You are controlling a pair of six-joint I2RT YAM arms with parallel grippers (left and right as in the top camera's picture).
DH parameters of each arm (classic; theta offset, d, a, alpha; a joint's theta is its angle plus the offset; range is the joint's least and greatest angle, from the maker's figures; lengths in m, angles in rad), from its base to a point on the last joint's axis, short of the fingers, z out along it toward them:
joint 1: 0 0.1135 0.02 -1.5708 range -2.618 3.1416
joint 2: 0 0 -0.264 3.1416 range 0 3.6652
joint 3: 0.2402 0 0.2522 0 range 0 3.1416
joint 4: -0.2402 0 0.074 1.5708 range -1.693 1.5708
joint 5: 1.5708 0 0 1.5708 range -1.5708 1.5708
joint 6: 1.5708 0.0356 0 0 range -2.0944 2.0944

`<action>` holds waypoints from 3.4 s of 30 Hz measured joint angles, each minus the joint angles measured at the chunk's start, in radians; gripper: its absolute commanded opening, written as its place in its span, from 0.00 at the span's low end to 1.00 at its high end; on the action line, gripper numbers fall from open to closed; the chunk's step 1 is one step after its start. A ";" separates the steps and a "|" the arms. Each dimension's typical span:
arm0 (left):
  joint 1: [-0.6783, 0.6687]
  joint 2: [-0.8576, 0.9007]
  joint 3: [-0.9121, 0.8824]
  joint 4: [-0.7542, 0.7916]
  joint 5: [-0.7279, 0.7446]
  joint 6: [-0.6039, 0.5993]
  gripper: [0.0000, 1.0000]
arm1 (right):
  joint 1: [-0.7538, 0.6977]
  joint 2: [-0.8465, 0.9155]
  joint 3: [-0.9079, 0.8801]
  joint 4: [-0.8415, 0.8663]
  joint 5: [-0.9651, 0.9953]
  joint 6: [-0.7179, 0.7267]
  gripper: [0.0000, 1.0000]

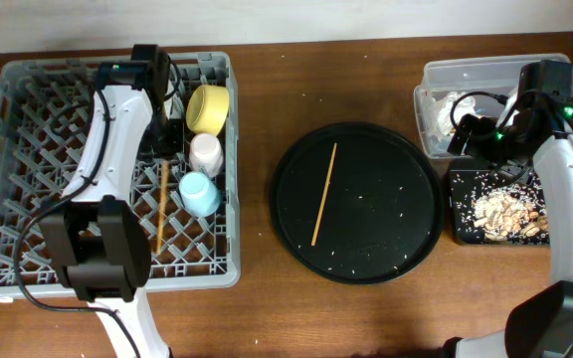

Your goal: Sort waste into correct bins and load items into the dishwasher rack

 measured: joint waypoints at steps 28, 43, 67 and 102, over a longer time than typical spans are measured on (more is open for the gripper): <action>-0.683 0.342 0.153 0.228 0.151 -0.179 0.38 | 0.000 0.000 0.000 -0.008 0.000 0.000 0.98; -0.611 0.402 0.679 -0.177 0.127 -0.146 0.01 | 0.000 0.000 0.000 -0.007 0.000 -0.001 0.98; -0.052 -0.063 -0.177 0.050 -0.027 -0.068 0.19 | 0.000 0.000 0.000 0.014 0.000 0.000 0.98; -0.293 -0.175 0.082 0.154 0.196 -0.042 0.99 | 0.000 -0.340 0.385 -0.461 -0.071 -0.121 0.98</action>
